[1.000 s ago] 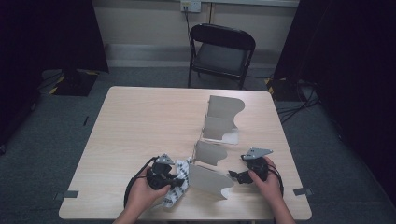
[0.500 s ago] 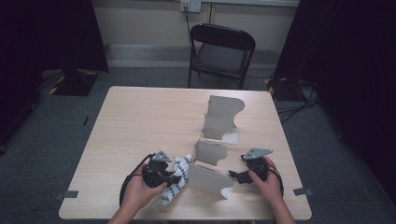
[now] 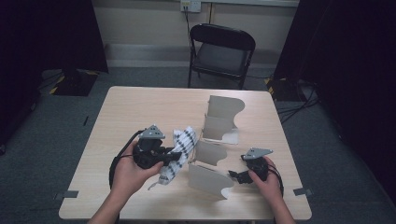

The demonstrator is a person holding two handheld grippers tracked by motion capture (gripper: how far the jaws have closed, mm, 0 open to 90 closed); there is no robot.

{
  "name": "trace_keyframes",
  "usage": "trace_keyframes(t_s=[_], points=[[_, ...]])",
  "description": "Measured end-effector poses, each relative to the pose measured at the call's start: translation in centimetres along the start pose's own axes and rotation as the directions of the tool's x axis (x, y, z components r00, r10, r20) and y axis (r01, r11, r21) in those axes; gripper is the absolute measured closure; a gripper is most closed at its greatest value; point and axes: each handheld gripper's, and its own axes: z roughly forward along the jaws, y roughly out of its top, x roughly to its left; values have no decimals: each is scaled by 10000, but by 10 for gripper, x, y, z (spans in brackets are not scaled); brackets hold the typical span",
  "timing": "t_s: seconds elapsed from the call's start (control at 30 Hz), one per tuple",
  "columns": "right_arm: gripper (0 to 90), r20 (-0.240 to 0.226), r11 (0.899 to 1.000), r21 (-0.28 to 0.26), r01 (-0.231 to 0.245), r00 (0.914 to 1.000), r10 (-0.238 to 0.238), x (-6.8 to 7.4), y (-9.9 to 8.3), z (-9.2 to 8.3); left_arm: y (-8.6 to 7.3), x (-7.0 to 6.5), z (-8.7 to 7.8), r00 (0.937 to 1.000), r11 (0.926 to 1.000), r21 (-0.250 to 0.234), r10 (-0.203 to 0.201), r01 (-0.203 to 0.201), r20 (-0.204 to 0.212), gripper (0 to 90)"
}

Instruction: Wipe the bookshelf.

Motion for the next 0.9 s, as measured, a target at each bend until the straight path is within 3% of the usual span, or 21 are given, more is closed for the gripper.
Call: trace_keyframes(t_s=[0.13, 0.5, 0.8, 0.9], points=[[121, 6, 10000, 0, 1, 10000, -1, 0, 0, 0, -3, -7, 10, 9998, 9995, 266, 170, -167, -110, 742], [121, 4, 10000, 1, 2, 10000, -2, 0, 0, 0, -15, 4, 22, 9981, 9980, 271, -556, 563, -251, 742], [121, 0, 10000, -1, 0, 10000, 0, 0, 0, 0, -8, 3, 9, 9977, 9994, -38, -353, 351, -571, 745], [120, 2, 10000, 0, 2, 10000, -2, 0, 0, 0, -7, 5, 6, 9967, 9985, -192, -525, 514, -623, 745]])
